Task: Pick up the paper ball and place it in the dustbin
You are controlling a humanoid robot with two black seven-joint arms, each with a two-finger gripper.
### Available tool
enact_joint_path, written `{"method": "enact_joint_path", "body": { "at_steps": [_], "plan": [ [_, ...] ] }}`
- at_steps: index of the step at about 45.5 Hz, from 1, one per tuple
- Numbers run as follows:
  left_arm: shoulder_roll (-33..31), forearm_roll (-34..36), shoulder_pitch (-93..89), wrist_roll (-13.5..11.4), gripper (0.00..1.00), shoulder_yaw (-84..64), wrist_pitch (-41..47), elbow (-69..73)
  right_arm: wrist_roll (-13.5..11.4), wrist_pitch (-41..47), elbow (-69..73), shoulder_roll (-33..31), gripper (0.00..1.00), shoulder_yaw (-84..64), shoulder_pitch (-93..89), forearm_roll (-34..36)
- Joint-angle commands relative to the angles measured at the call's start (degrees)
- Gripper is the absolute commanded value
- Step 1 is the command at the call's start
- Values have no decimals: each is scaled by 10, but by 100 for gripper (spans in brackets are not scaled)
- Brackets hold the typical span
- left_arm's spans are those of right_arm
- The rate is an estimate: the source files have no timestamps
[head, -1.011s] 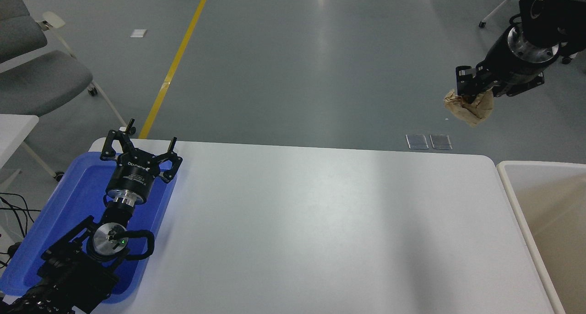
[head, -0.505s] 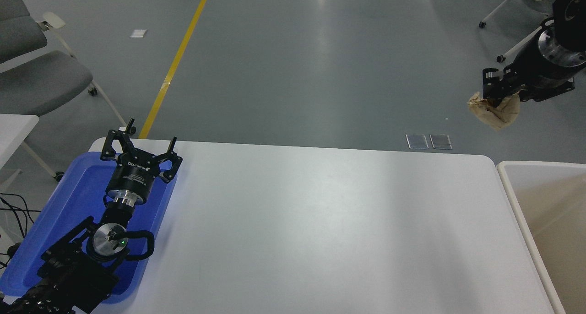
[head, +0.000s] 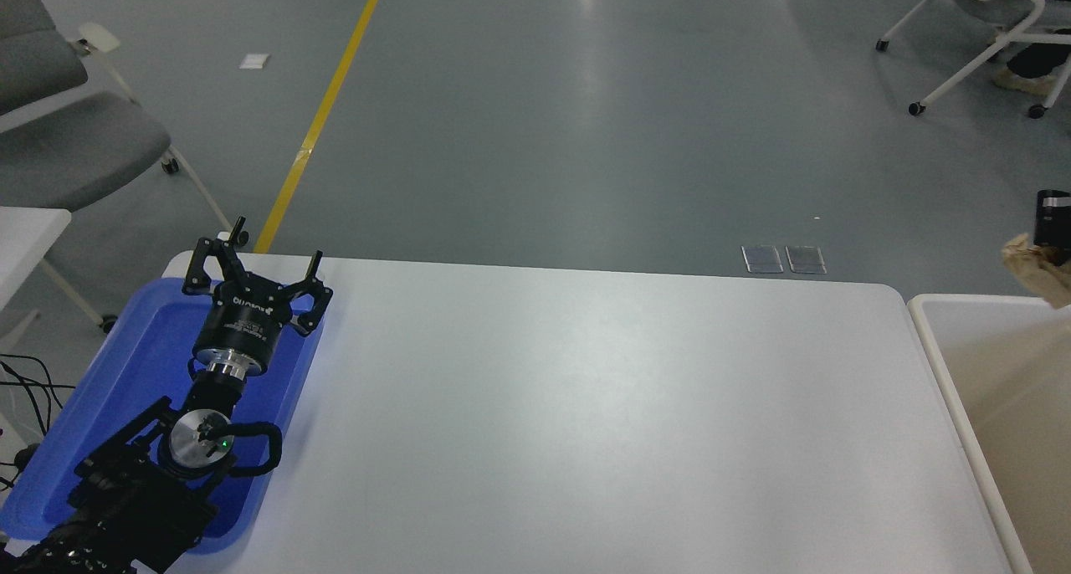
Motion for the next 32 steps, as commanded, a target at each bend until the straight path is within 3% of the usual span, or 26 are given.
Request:
{"method": "enact_joint_path", "body": {
  "at_steps": [1,16,32],
  "plan": [
    [0,0,0,0,100,0,0,0,0,0,-46,-63,0,4,-61,-16],
    [0,0,0,0,100,0,0,0,0,0,-108,-86,0,21,-136,-12],
    [0,0,0,-1,100,0,0,0,0,0,-241,-76,0,203,-291,-10]
  ]
}}
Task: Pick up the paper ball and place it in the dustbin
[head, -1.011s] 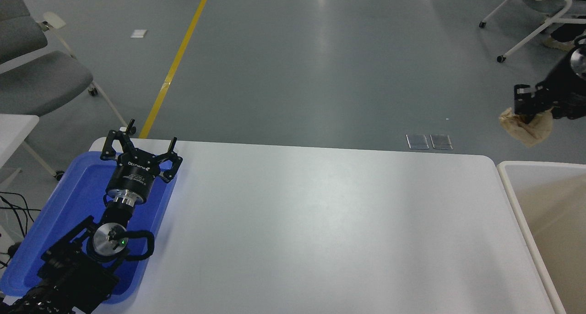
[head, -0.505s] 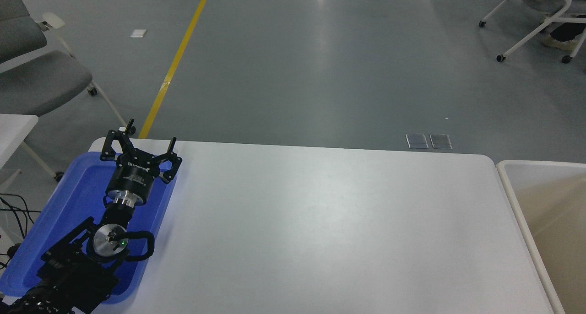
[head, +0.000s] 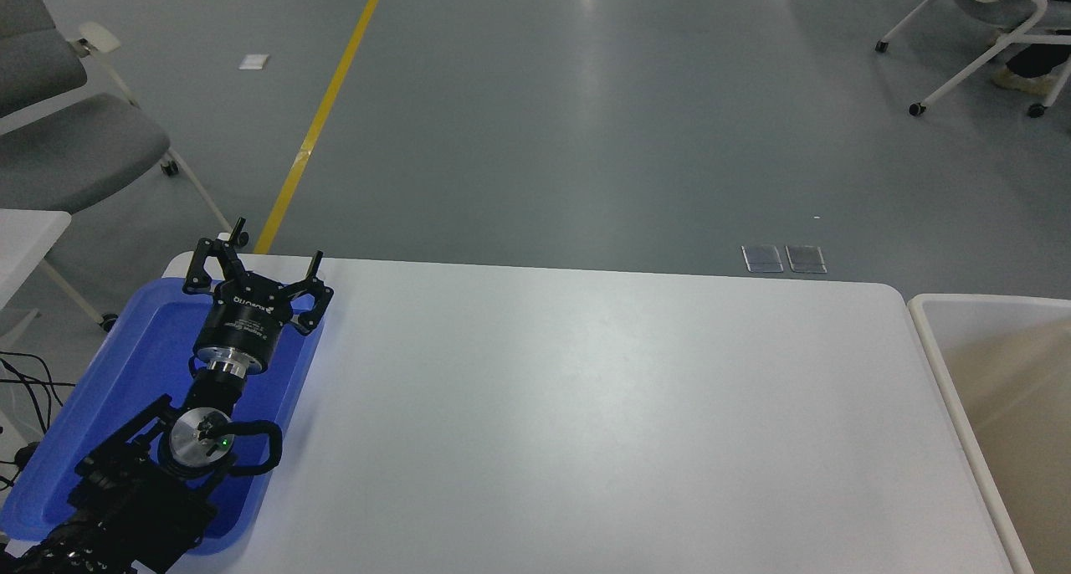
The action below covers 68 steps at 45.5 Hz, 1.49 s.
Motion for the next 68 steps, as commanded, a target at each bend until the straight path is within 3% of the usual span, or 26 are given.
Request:
{"method": "enact_joint_path", "body": {
  "at_steps": [1,15,44,56,68],
  "plan": [
    [0,0,0,0,100,0,0,0,0,0,-99,7,0,124,-115,2],
    [0,0,0,0,100,0,0,0,0,0,-230,108,0,171,-244,7],
    [0,0,0,0,100,0,0,0,0,-1,-238,132,0,341,-383,23],
    [0,0,0,0,100,0,0,0,1,-248,-237,182,0,361,-433,41],
    [0,0,0,0,100,0,0,0,1,-397,-237,218,0,390,-461,67]
  ]
}}
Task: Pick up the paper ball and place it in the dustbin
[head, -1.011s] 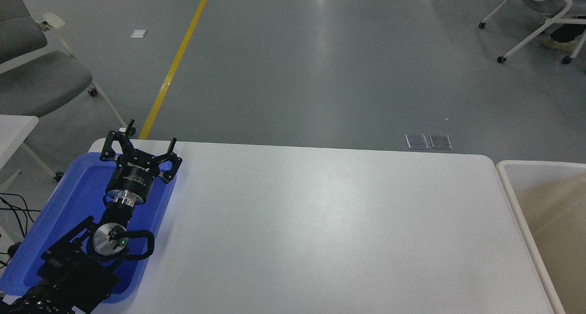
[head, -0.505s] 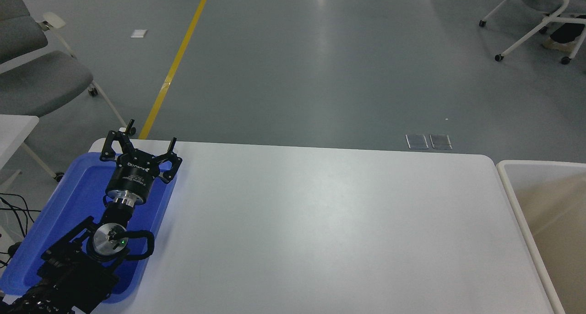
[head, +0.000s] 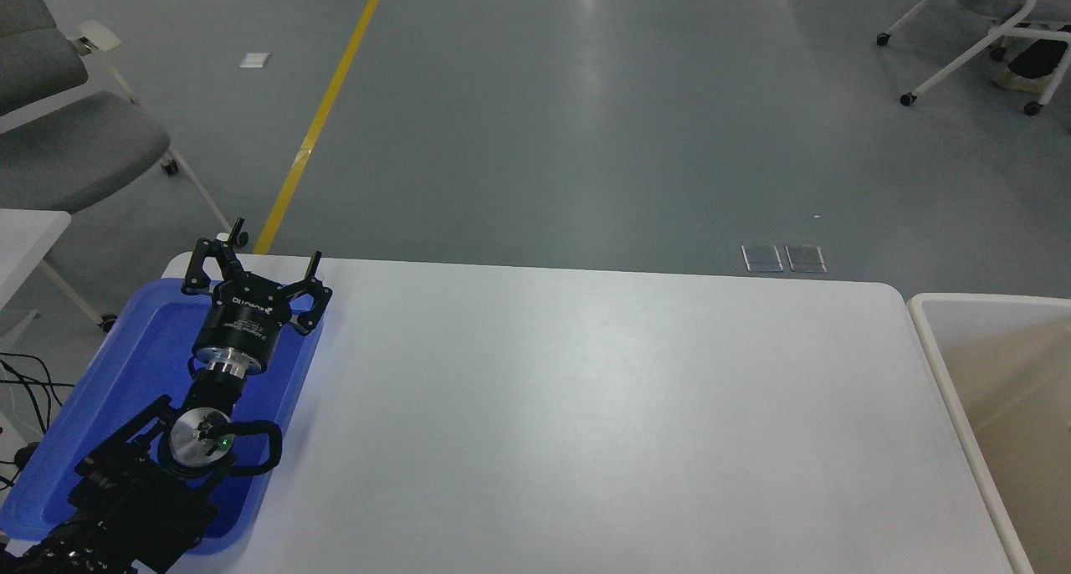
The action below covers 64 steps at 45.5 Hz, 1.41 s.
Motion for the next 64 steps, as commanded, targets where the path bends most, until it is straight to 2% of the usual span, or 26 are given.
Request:
{"method": "enact_joint_path", "body": {
  "at_steps": [1,22,23,25,27,28,29,30,38,64],
  "plan": [
    [0,0,-1,-1,100,0,0,0,0,-141,-1,35,0,33,-30,22],
    [0,0,0,-1,100,0,0,0,0,-202,-1,42,0,70,-39,23],
    [0,0,0,0,100,0,0,0,0,-206,-1,42,6,70,-39,23],
    [0,1,0,-1,100,0,0,0,1,-217,-1,42,24,65,-39,23],
    [0,0,0,0,100,0,0,0,1,-236,-1,43,51,64,-39,23],
    [0,0,0,-1,100,0,0,0,1,-246,-1,43,67,65,-40,23],
    [0,0,0,0,100,0,0,0,1,-265,-2,42,90,70,-40,23],
    [0,1,0,-1,100,0,0,0,2,-277,-1,43,100,70,-40,23],
    [0,1,0,0,100,0,0,0,1,-303,-2,73,100,70,-37,23],
    [0,0,0,-1,100,0,0,0,4,-324,-25,66,100,82,-1,41]
  ]
}}
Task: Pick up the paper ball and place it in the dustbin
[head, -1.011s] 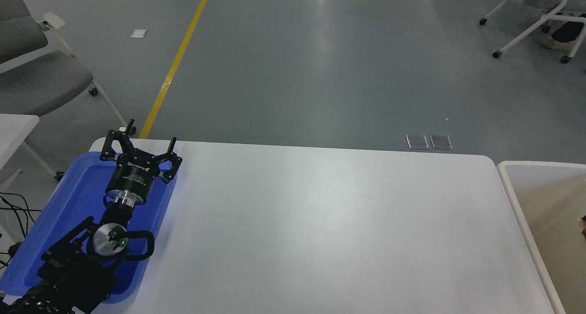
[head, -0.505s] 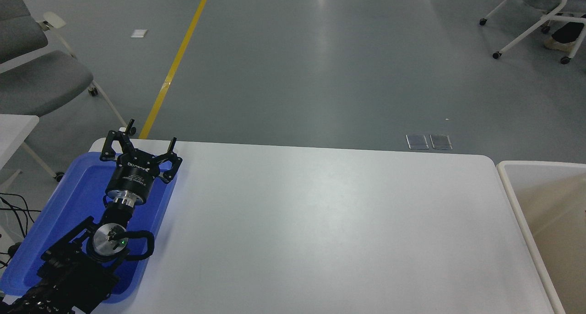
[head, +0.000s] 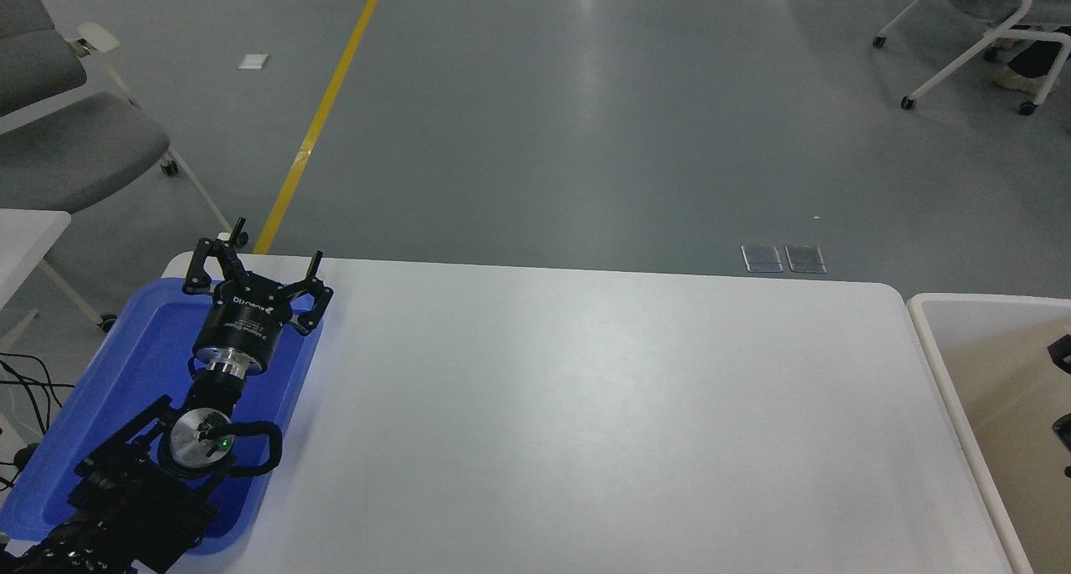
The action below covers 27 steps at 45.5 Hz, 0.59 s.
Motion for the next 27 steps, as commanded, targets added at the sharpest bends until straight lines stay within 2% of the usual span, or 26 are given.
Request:
{"method": "enact_joint_path", "body": {
  "at_steps": [1,8,17,27],
  "plan": [
    [0,0,0,0,100,0,0,0,2,-23,-13,0,100,11,12,16],
    [0,0,0,0,100,0,0,1,3,-23,-14,0,100,72,14,54],
    [0,0,0,0,100,0,0,0,6,-17,0,-7,100,220,25,61],
    [0,0,0,0,100,0,0,0,6,-13,110,-81,100,417,23,61]
  ]
}}
